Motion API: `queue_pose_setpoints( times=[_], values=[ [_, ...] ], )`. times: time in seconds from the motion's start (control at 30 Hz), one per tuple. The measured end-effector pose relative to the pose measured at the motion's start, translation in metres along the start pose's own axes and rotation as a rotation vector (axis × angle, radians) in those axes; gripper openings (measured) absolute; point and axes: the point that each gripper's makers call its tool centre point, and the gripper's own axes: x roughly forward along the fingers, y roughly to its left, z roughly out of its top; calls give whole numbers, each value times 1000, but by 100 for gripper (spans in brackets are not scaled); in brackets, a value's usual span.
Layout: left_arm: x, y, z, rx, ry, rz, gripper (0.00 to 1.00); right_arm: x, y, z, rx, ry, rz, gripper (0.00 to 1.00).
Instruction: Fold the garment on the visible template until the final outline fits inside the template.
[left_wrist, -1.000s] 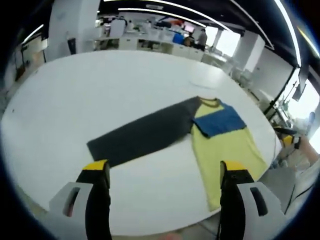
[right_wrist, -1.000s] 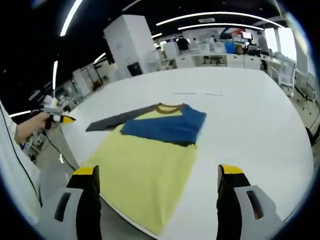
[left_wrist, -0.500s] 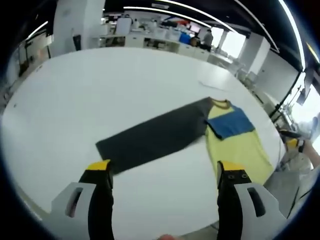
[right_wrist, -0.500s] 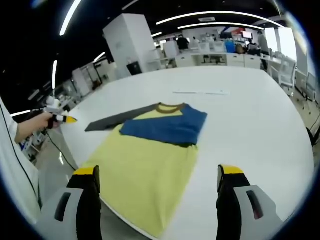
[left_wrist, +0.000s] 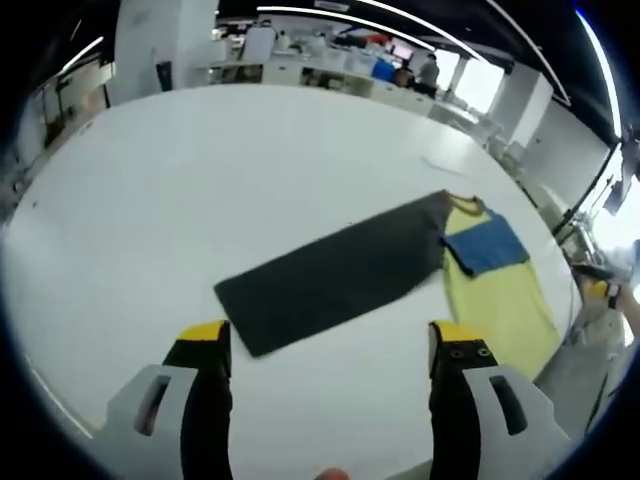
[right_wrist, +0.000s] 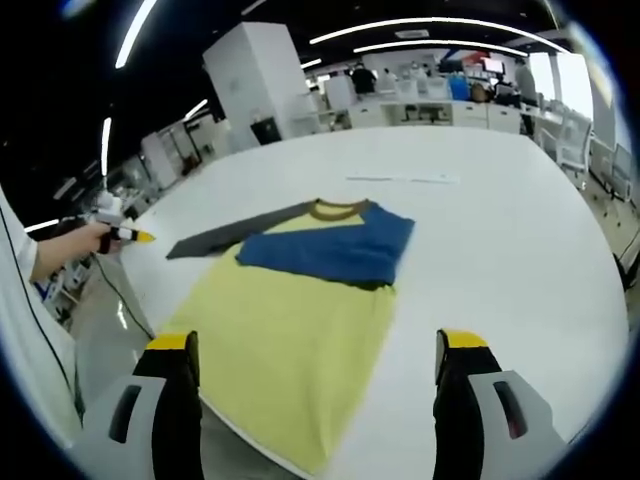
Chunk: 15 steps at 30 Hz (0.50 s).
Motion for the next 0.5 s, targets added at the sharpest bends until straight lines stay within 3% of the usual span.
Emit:
queue_pose_setpoints(
  times=[0.5],
  values=[
    [28,54,-2,0,1,86,67,10,-1,-1,-2,32,3,98]
  ],
)
